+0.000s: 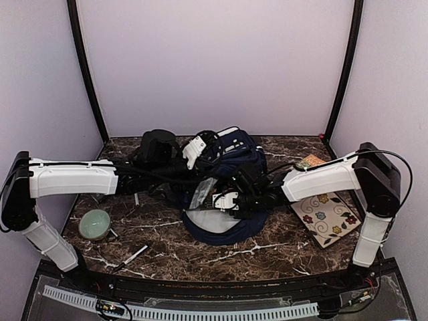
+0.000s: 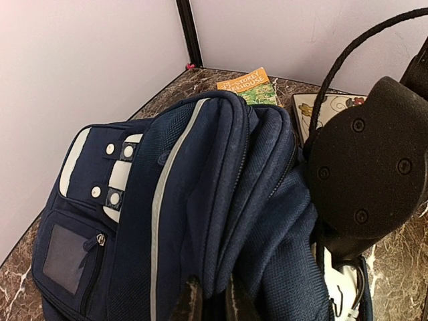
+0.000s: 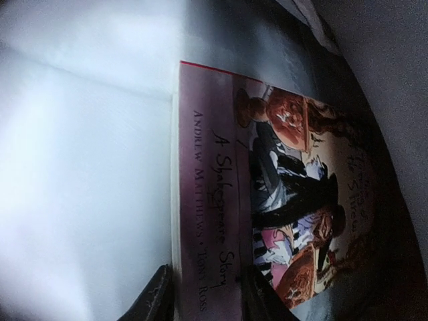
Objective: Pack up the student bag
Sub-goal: Adjust the book in the largest pocket of the bag, then move the book to the center of the board.
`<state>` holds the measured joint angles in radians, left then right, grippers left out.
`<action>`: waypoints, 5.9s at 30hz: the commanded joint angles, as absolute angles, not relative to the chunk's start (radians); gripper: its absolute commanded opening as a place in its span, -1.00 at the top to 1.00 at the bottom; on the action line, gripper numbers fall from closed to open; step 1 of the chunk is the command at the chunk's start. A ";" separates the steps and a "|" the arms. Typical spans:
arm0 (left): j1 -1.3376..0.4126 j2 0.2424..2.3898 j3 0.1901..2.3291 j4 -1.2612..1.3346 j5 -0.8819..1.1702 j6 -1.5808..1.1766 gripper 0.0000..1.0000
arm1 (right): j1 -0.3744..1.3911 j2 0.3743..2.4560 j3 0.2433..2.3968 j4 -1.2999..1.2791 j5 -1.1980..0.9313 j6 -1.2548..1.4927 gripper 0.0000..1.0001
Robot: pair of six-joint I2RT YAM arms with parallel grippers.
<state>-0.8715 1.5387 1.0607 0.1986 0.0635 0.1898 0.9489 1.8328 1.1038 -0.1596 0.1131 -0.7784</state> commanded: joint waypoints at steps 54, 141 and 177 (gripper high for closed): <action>-0.770 1.818 1.220 0.156 0.055 0.151 1.00 | 0.510 1.317 0.965 -0.552 -0.334 -0.451 0.18; -0.885 2.007 1.414 0.246 0.410 -0.288 0.09 | -0.095 2.243 1.591 -0.646 -0.316 -0.180 0.23; -0.902 2.472 1.858 0.020 0.287 -0.791 -0.09 | 0.176 2.012 1.508 -0.658 -0.395 -0.302 -0.07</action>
<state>-0.9081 2.4664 1.8645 0.1497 0.3462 -0.7406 0.1986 2.1059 1.5463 -0.5812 -0.3527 -0.3817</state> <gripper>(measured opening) 0.545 0.518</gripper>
